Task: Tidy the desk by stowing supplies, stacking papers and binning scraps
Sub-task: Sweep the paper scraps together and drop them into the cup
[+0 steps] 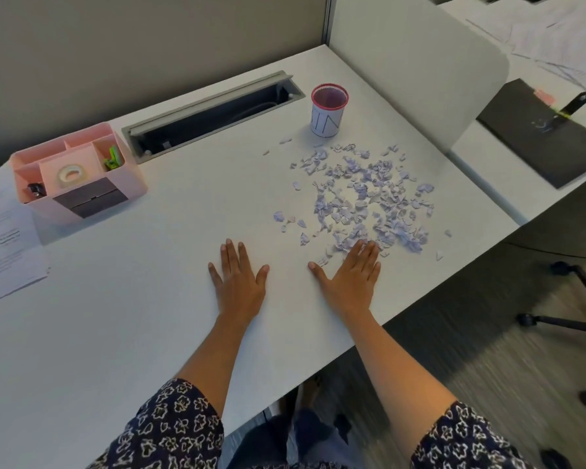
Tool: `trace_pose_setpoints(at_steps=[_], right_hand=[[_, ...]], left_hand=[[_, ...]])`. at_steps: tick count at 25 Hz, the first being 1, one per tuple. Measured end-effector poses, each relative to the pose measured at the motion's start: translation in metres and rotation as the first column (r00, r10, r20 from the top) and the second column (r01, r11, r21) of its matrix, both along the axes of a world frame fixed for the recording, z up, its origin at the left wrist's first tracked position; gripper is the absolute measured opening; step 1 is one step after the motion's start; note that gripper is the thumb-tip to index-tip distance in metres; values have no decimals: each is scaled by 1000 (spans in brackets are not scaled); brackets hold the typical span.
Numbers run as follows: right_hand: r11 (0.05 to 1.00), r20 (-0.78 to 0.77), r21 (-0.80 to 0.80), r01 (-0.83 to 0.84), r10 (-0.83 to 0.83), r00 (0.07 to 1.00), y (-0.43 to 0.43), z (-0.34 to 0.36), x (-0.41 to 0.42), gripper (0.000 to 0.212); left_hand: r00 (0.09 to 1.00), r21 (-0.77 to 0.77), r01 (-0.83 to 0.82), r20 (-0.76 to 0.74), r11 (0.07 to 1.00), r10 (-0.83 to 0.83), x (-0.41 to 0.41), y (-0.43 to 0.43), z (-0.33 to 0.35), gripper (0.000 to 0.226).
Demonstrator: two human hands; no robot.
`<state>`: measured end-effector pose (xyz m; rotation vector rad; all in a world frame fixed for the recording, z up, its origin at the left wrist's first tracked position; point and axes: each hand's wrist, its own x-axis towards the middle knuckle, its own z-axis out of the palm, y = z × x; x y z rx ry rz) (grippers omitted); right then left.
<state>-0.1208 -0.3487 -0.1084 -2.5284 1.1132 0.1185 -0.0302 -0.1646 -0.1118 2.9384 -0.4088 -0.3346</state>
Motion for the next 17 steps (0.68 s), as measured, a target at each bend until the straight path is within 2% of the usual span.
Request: trace_pose_setpoints(at_steps=[6, 13, 17], right_hand=[[997, -5, -47, -58, 58, 998, -21, -10, 33, 108], [976, 65, -130, -173, 183, 981, -49, -6, 73, 95], [958, 70, -137, -253, 264, 962, -59, -3, 85, 77]], left_hand=[[1000, 19, 7, 26, 1000, -8, 30, -6, -6, 77], [999, 5, -1, 40, 1000, 1, 83, -25, -6, 77], [998, -26, -3, 56, 1000, 4, 109, -41, -9, 75]])
